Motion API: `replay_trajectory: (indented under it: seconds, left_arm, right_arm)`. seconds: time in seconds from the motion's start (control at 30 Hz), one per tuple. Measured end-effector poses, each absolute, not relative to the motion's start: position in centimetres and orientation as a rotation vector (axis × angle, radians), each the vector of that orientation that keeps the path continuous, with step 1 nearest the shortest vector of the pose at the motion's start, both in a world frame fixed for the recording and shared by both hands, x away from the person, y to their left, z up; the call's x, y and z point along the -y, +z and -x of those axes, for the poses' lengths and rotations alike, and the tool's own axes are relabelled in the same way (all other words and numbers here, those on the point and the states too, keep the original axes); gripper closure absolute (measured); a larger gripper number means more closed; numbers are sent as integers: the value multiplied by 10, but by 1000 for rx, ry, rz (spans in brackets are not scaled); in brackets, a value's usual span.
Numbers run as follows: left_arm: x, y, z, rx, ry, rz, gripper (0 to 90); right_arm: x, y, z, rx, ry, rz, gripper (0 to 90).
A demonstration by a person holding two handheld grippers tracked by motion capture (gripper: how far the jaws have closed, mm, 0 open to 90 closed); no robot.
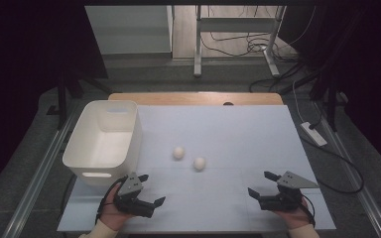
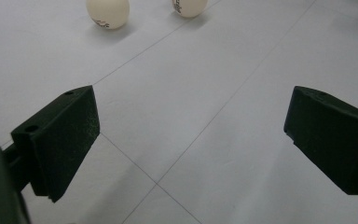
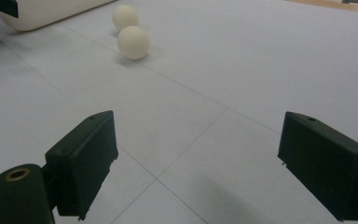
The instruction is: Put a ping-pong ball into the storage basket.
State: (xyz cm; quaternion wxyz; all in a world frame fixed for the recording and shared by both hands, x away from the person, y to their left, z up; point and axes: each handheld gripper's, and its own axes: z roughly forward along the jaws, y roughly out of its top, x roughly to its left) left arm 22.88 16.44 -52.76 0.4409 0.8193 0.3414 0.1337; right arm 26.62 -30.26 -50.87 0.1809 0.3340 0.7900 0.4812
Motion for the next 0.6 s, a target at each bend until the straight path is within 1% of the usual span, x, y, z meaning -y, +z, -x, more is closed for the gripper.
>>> replay_trajectory:
  seconds: [0.6]
  left_arm:
    - [-165,-526,-229,-852,334,-2028,43]
  right_arm:
    - [303,-510,-267,-2246,1353,-950,114]
